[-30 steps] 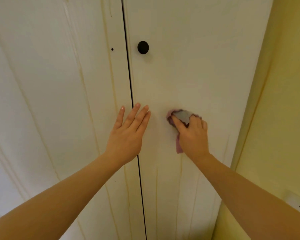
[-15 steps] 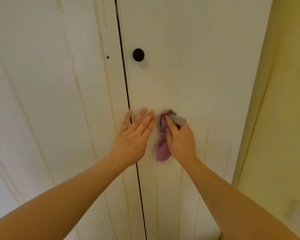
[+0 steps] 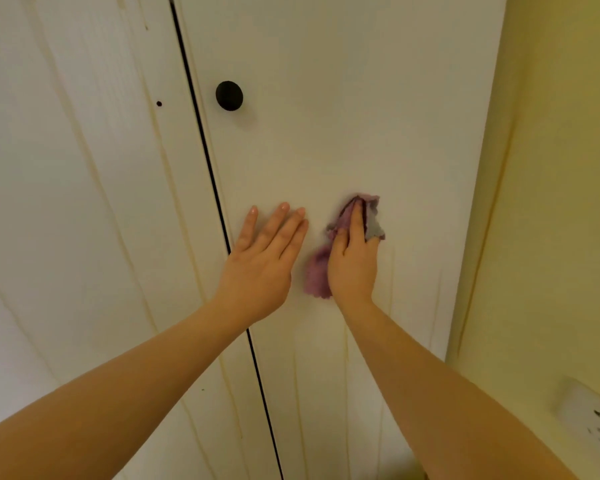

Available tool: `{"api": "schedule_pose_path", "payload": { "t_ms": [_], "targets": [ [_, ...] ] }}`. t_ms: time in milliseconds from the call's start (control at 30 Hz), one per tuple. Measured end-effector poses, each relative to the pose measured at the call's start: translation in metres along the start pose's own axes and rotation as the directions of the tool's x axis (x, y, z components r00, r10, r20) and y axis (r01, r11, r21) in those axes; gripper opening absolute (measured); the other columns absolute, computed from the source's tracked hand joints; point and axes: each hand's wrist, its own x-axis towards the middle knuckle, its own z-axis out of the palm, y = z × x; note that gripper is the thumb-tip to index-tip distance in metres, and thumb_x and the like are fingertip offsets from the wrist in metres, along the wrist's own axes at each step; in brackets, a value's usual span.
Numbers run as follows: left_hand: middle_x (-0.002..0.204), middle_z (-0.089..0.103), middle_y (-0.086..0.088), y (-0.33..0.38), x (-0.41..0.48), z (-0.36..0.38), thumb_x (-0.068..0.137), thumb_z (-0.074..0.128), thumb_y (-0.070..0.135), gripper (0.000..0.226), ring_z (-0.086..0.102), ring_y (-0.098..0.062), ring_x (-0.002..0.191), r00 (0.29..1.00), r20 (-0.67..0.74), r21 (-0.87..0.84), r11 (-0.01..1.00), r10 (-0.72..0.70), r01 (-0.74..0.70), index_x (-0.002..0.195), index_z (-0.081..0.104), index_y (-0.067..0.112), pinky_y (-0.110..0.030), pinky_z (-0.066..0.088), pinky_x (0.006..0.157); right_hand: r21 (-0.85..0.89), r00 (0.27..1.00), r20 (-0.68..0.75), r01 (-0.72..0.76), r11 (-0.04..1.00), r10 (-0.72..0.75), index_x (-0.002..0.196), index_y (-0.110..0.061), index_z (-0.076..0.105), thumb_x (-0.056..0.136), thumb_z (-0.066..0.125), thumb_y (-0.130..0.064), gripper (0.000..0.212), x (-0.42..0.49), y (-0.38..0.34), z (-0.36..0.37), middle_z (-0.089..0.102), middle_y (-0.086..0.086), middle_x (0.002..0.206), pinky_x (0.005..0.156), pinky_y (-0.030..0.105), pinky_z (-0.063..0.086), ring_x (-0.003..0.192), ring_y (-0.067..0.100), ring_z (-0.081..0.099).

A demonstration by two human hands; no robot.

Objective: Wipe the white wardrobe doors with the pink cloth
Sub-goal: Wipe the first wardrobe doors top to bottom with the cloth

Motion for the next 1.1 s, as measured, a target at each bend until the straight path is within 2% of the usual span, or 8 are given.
{"api": "schedule_pose_path", "payload": {
  "t_ms": [200, 433, 533, 633, 700, 867, 1033, 1100],
  "targets": [
    [0.146, 0.041, -0.013, 0.004, -0.003, 0.000, 0.082, 0.051, 0.013, 0.058, 0.030, -0.029, 0.138, 1.000, 0.011, -0.021, 1.000, -0.011, 0.011, 0.138, 0.044, 0.001, -0.052, 0.007, 0.115, 0.109, 0.985, 0.064, -0.168, 0.980, 0.162, 0.146, -0.025, 0.017, 0.101, 0.034, -0.018, 0.049, -0.057, 0.053, 0.007, 0.021, 0.012, 0.152, 0.094, 0.011, 0.023, 0.133, 0.025, 0.033],
    [0.144, 0.044, -0.014, 0.008, 0.002, 0.002, 0.086, 0.042, 0.017, 0.053, 0.038, -0.032, 0.135, 1.000, 0.015, -0.055, 0.998, 0.007, -0.007, 0.136, 0.047, 0.000, -0.052, 0.008, 0.114, 0.235, 1.000, -0.023, 0.020, 0.972, -0.015, 0.141, -0.031, 0.026, 0.100, 0.036, -0.017, 0.045, -0.011, 0.005, 0.007, 0.032, 0.010, 0.141, 0.097, 0.012, 0.028, 0.128, 0.022, 0.037],
    [0.145, 0.043, -0.014, 0.010, -0.002, 0.005, 0.081, 0.052, 0.013, 0.057, 0.034, -0.031, 0.137, 1.000, -0.006, -0.042, 0.999, -0.010, 0.009, 0.136, 0.047, 0.001, -0.051, 0.008, 0.115, 0.238, 0.990, 0.033, -0.144, 0.960, 0.141, 0.131, -0.040, 0.014, 0.100, 0.035, -0.017, 0.045, -0.053, 0.047, 0.014, 0.023, 0.008, 0.146, 0.101, 0.011, 0.023, 0.133, 0.016, 0.032],
    [0.145, 0.042, -0.013, 0.011, -0.001, 0.006, 0.079, 0.054, 0.013, 0.060, 0.029, -0.030, 0.137, 1.000, -0.016, -0.044, 0.999, 0.001, -0.002, 0.137, 0.045, 0.001, -0.052, 0.008, 0.114, 0.169, 0.949, 0.118, -0.310, 0.936, 0.293, 0.144, -0.026, 0.001, 0.101, 0.032, -0.014, 0.055, -0.059, 0.058, 0.011, 0.004, 0.011, 0.155, 0.106, 0.015, 0.013, 0.140, 0.022, 0.018],
    [0.144, 0.043, -0.014, 0.011, 0.001, 0.006, 0.078, 0.054, 0.013, 0.060, 0.029, -0.030, 0.136, 1.000, -0.026, -0.045, 0.999, -0.017, 0.016, 0.136, 0.046, 0.001, -0.052, 0.009, 0.114, 0.186, 0.988, 0.056, -0.151, 0.971, 0.143, 0.148, -0.015, 0.012, 0.100, 0.033, -0.011, 0.052, -0.034, 0.031, 0.005, 0.010, 0.012, 0.154, 0.107, 0.012, 0.010, 0.140, 0.022, 0.018],
    [0.145, 0.042, -0.014, 0.015, -0.002, 0.008, 0.084, 0.046, 0.013, 0.054, 0.029, -0.030, 0.137, 1.000, -0.030, -0.045, 0.999, -0.010, 0.009, 0.136, 0.046, 0.001, -0.052, 0.009, 0.114, 0.151, 0.998, -0.065, 0.024, 0.988, -0.014, 0.137, -0.033, 0.034, 0.100, 0.038, -0.027, 0.038, -0.023, 0.021, 0.011, 0.036, -0.041, 0.115, 0.086, 0.001, 0.030, 0.106, -0.016, 0.043],
    [0.146, 0.041, -0.013, 0.012, -0.004, 0.008, 0.081, 0.052, 0.014, 0.057, 0.028, -0.030, 0.137, 1.000, -0.008, -0.025, 1.000, 0.009, -0.010, 0.137, 0.046, 0.002, -0.053, 0.008, 0.114, 0.148, 0.964, 0.091, -0.262, 0.954, 0.250, 0.146, -0.023, 0.007, 0.100, 0.032, -0.012, 0.054, -0.061, 0.058, 0.015, 0.008, 0.007, 0.153, 0.107, 0.015, 0.013, 0.138, 0.020, 0.021],
    [0.146, 0.042, -0.014, 0.014, -0.003, 0.009, 0.082, 0.052, 0.014, 0.056, 0.030, -0.031, 0.137, 1.000, -0.015, -0.036, 0.999, -0.013, 0.013, 0.136, 0.048, 0.002, -0.053, 0.008, 0.114, 0.177, 0.984, 0.061, -0.179, 0.968, 0.170, 0.148, -0.018, 0.013, 0.100, 0.034, -0.012, 0.052, -0.038, 0.040, 0.010, 0.009, 0.010, 0.154, 0.115, 0.027, 0.014, 0.140, 0.022, 0.019]
  ]
}}
